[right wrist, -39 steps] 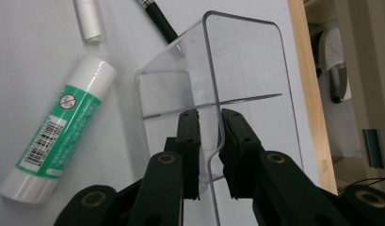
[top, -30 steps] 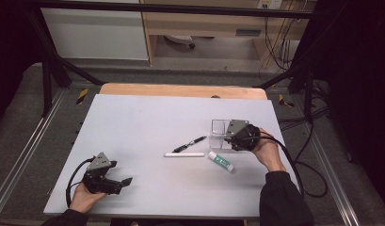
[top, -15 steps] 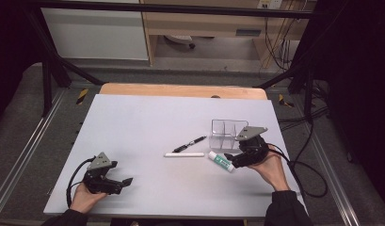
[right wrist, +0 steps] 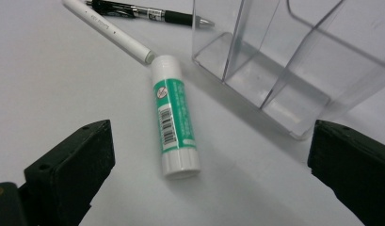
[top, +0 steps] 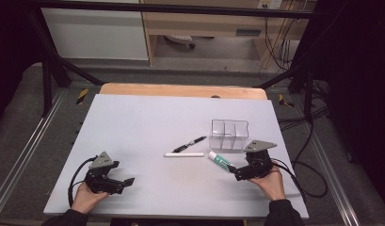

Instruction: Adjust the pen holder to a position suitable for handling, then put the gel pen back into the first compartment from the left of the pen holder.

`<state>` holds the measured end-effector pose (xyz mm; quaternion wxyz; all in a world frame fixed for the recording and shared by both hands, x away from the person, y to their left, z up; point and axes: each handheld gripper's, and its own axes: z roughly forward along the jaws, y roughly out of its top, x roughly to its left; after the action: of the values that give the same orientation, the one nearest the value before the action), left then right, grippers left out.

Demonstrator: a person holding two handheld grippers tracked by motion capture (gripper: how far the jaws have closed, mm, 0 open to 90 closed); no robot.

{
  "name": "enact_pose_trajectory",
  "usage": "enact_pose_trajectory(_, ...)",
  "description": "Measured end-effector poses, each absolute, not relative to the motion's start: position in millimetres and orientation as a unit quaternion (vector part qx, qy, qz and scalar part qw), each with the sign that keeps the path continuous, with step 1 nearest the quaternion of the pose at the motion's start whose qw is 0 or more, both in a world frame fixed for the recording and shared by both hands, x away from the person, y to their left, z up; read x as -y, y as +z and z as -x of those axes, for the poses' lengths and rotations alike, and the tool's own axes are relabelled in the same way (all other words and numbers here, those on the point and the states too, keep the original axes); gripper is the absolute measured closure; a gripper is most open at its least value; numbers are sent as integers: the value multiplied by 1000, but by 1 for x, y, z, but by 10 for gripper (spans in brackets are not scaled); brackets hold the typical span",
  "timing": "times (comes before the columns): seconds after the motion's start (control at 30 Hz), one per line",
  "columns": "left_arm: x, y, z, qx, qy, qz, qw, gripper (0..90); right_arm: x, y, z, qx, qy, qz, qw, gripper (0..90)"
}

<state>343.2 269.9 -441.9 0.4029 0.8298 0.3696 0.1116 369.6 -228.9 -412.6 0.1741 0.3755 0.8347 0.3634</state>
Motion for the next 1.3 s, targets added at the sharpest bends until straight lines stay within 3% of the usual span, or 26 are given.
enact_pose_trajectory(0.4, -251, -430, -352, -363, 112, -835, 397, 53, 246, -437, -356, -824, 382, -392, 151, 13)
enact_pose_trajectory(1.3, -174, -396, -393, -349, 111, -849, 380, 61, 250, -439, -350, -824, 378, -392, 159, 8)
